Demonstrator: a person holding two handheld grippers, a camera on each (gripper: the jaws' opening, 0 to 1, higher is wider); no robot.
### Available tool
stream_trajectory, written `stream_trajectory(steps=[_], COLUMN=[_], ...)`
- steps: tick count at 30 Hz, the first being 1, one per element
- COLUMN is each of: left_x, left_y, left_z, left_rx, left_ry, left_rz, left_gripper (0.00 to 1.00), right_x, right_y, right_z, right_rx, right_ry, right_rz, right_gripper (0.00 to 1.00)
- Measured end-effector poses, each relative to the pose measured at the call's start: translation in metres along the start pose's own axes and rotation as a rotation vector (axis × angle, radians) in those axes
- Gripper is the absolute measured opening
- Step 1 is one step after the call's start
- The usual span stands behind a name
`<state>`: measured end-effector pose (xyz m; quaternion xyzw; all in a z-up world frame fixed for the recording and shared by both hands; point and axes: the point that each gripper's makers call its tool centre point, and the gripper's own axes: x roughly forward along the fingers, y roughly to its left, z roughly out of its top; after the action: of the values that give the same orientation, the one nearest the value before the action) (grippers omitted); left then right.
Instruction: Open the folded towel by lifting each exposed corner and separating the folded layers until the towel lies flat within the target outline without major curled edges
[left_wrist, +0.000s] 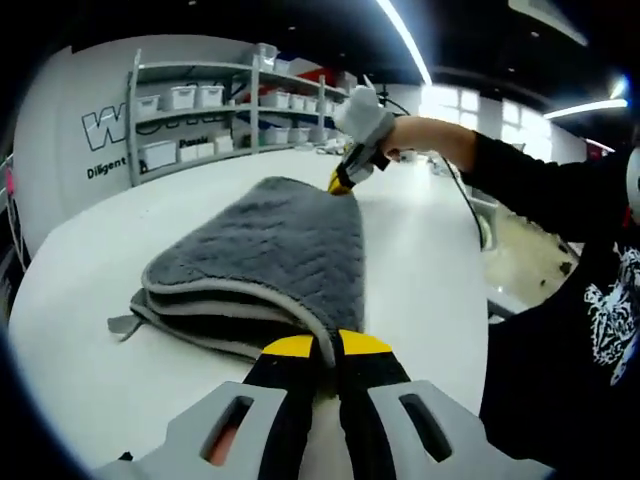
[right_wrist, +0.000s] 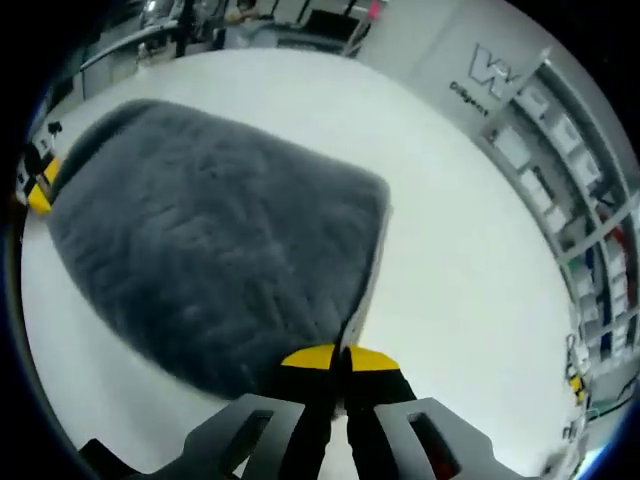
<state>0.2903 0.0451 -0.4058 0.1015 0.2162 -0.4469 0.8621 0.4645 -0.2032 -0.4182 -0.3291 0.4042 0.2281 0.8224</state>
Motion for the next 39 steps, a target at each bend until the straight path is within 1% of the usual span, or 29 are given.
stream_trajectory(steps=[2, 8, 9, 11, 16, 17, 18, 19, 21, 24, 26, 29, 33, 39], left_x=[0.002, 0.006, 0.007, 0.009, 0.016, 0.018, 0.020, 0.022, 0.026, 0.031, 0.034, 0.037, 0.041, 0.049], left_y=[-0.005, -0.014, -0.016, -0.020, -0.032, -0.035, -0.037, -0.040, -0.046, -0.051, -0.054, -0.056, -0.061, -0.065], left_z=[0.001, 0.003, 0.004, 0.005, 0.008, 0.009, 0.010, 0.010, 0.012, 0.016, 0.018, 0.019, 0.021, 0.026], left_rx=[0.027, 0.086, 0.093, 0.108, 0.132, 0.135, 0.139, 0.144, 0.166, 0.200, 0.225, 0.259, 0.283, 0.286], left_ry=[-0.004, -0.011, -0.012, -0.016, -0.031, -0.035, -0.040, -0.046, -0.057, -0.058, -0.054, -0.051, -0.068, -0.088], left_rz=[0.000, 0.009, 0.009, 0.006, -0.010, -0.013, -0.016, -0.019, -0.024, -0.025, -0.023, -0.014, -0.009, 0.015], left_gripper=[0.05, 0.05, 0.05, 0.05, 0.06, 0.06, 0.06, 0.06, 0.05, 0.05, 0.05, 0.05, 0.06, 0.06], right_x=[0.004, 0.014, 0.015, 0.019, 0.030, 0.032, 0.035, 0.038, 0.042, 0.048, 0.051, 0.055, 0.059, 0.066], right_y=[-0.001, -0.005, -0.004, -0.005, -0.006, -0.006, -0.007, -0.007, -0.007, -0.006, -0.005, -0.004, -0.004, -0.002], right_z=[0.005, 0.020, 0.023, 0.028, 0.044, 0.048, 0.055, 0.060, 0.068, 0.078, 0.085, 0.091, 0.098, 0.114], right_rx=[-0.033, -0.038, -0.054, -0.071, -0.117, -0.130, -0.183, -0.212, -0.233, -0.213, -0.245, -0.263, -0.271, -0.276], right_ry=[0.011, 0.009, 0.005, 0.003, 0.026, 0.026, 0.015, 0.003, -0.009, -0.012, -0.015, -0.009, -0.015, -0.048], right_rz=[0.009, 0.044, 0.048, 0.050, 0.041, 0.040, 0.046, 0.052, 0.056, 0.069, 0.077, 0.079, 0.081, 0.099], right_gripper=[0.00, 0.00, 0.00, 0.00, 0.00, 0.00, 0.00, 0.00, 0.00, 0.00, 0.00, 0.00, 0.00, 0.00])
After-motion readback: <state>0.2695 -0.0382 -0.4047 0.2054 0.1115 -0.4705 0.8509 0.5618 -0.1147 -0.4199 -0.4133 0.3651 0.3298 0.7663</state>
